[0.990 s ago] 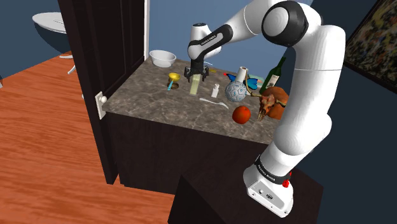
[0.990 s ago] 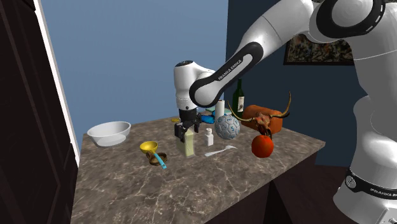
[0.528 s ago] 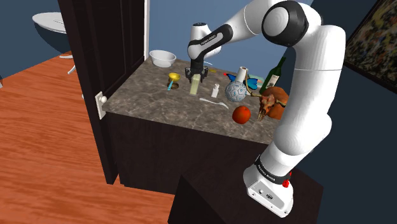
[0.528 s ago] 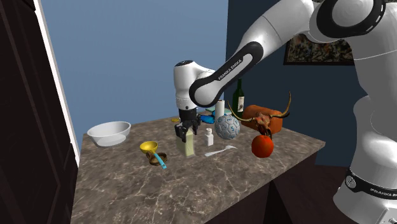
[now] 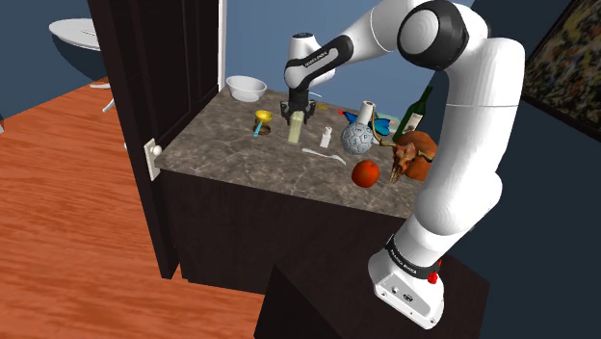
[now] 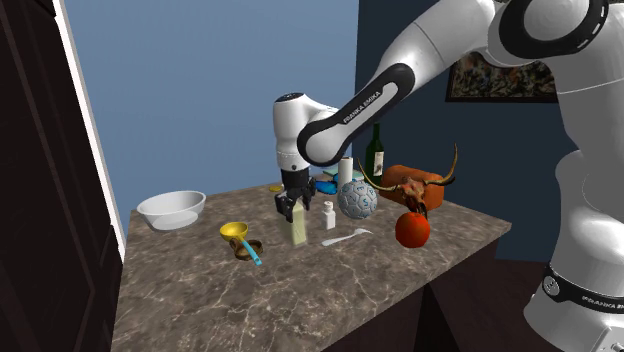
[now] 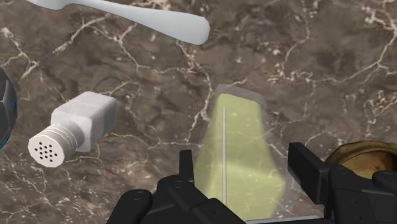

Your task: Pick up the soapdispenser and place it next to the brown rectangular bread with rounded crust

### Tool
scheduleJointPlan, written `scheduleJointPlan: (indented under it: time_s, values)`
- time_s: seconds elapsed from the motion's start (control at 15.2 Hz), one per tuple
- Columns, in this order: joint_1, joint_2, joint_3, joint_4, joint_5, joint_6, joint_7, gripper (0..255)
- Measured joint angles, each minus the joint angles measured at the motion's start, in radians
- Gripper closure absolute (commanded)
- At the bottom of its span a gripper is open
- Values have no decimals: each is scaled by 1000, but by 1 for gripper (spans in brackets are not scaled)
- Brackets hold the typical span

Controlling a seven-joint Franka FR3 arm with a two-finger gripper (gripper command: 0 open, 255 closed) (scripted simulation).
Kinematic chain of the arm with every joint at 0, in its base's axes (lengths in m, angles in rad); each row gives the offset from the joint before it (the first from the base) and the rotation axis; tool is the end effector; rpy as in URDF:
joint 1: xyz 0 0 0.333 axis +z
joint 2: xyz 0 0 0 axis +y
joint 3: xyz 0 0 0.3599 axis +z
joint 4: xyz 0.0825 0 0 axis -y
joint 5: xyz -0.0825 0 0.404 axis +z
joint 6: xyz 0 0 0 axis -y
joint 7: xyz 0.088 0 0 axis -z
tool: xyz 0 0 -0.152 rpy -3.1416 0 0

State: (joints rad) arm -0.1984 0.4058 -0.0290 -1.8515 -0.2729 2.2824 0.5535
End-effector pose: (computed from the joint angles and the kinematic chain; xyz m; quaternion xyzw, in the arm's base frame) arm 0.6552 -0.1664 0.2910 0.9492 -0.2947 0.0298 0.1064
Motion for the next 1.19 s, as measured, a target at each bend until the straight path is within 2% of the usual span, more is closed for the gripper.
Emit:
scheduleJointPlan:
  time_s: [1.19]
  values:
    - [-1,-104,9,98,30,-198,-52,255]
